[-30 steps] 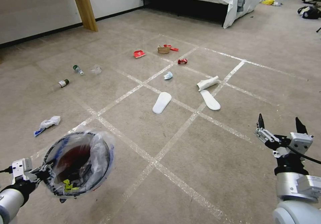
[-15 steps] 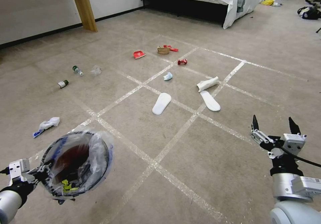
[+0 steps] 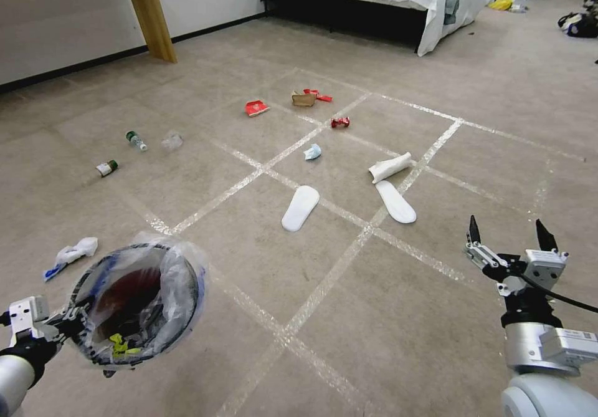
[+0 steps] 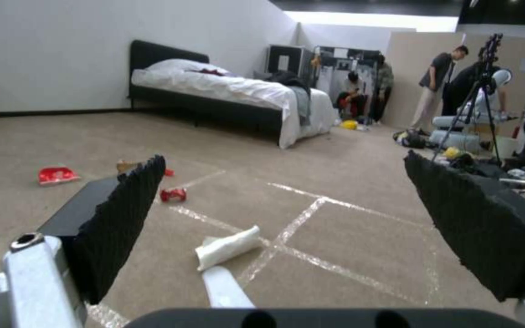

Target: Pick up the trash bin and place the garbage on the floor into it.

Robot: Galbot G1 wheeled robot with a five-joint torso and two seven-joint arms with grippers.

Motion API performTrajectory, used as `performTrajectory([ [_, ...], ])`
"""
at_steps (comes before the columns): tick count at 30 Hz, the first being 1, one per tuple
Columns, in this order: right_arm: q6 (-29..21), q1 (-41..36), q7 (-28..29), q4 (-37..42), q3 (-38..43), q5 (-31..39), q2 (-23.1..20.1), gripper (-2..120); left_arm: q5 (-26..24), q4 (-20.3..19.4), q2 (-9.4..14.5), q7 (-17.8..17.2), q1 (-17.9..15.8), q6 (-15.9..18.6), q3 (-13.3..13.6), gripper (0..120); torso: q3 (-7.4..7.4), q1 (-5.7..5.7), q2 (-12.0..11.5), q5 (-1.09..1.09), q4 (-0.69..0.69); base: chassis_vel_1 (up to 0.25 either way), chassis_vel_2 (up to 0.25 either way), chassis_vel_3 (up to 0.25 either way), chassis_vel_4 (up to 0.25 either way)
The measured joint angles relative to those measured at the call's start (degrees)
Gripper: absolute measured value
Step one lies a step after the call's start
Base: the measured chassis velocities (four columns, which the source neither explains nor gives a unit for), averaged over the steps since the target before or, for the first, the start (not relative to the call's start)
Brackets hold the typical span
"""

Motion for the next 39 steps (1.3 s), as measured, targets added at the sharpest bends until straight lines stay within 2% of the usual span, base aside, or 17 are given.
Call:
performTrajectory([
  [20,-0.93,1.71,0.06,-0.61,-0.71,0.31,-0.09,100,-0.07,2.68,0.64,-0.08,-0.93,-0.07,-0.52,1,0.0,0.0,0.0,0.01,0.0,-0.129,0.131,0.126,-0.133],
  [39,-1.43,2.25,-0.47,-0.8,-0.61,1.15,0.09,100,-0.11,2.91,1.36,0.62,-0.8,0.07,-0.61,1,0.0,0.0,0.0,0.01,0.0,-0.126,0.128,0.134,-0.127],
])
